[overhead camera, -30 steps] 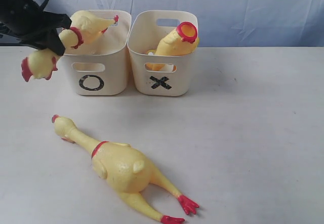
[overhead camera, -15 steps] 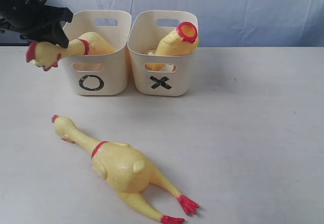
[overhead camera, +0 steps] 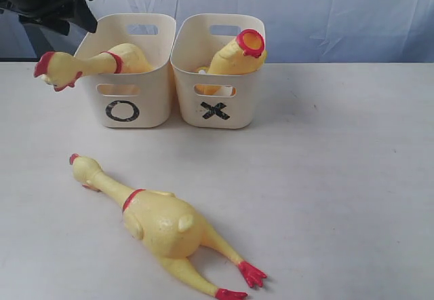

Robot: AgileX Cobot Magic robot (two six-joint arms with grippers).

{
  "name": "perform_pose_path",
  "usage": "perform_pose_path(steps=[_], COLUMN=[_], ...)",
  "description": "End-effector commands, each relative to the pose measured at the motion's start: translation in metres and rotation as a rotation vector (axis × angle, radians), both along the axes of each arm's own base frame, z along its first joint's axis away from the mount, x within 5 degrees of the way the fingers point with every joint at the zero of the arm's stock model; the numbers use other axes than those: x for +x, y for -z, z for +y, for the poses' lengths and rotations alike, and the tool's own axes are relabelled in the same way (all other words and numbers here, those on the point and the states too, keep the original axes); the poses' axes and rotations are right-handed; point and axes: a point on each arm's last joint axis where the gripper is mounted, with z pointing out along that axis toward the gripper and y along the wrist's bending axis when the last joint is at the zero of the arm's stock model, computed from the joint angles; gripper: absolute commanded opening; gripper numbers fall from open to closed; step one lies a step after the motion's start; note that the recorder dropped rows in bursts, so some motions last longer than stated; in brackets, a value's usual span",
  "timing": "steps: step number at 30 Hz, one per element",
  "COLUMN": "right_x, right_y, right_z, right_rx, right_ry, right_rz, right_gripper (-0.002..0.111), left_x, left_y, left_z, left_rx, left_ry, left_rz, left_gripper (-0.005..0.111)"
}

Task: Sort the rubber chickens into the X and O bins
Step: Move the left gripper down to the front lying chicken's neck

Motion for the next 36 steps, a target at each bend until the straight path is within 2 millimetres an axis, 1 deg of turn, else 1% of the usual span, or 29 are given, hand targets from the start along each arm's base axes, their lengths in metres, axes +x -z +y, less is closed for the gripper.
perform_pose_path(steps=[1,7,12,18,21,24,26,28,33,36], right_x=[0.000,0.000,0.000,0.000,0.000,0.000,0.000,0.000,0.000,0.000], right_y=[0.001,0.001,0.001,0.000,0.000,0.000,0.000,0.000,0.000,0.000], right_z=[0.000,0.000,0.000,0.000,0.000,0.000,0.000,0.000,0.000,0.000], right_rx=[0.003,0.003,0.005,0.007,0.007,0.007,0.007,0.007,0.022,0.024], right_ry=[0.000,0.000,-0.002,-0.004,-0.004,-0.004,-0.004,-0.004,-0.003,-0.003], right_rz=[-0.005,-0.005,-0.008,-0.014,-0.014,-0.014,-0.014,-0.014,-0.006,-0.005], right_gripper=[-0.001,-0.001,-0.001,-0.001,-0.001,-0.001,-0.001,-0.001,-0.001,-0.001], left_x=[-0.010,-0.025,-0.041,-0.063,-0.075,-0.091,-0.102,-0.110,-0.133,-0.151], left_y=[-0.021,-0.048,-0.068,-0.080,-0.086,-0.092,-0.090,-0.084,-0.063,-0.048], left_z=[-0.001,-0.001,-0.001,0.002,-0.006,-0.021,-0.031,-0.038,-0.057,-0.069], left_rx=[0.032,0.036,0.043,0.106,0.140,0.157,0.192,0.238,0.293,0.330], left_ry=[0.087,0.100,0.109,0.157,0.217,0.284,0.323,0.355,0.457,0.568], left_rz=[-0.075,-0.144,-0.176,-0.133,-0.135,-0.158,-0.154,-0.138,-0.103,-0.086], left_gripper=[0.043,0.000,0.000,0.000,0.000,0.000,0.000,0.000,0.000,0.000])
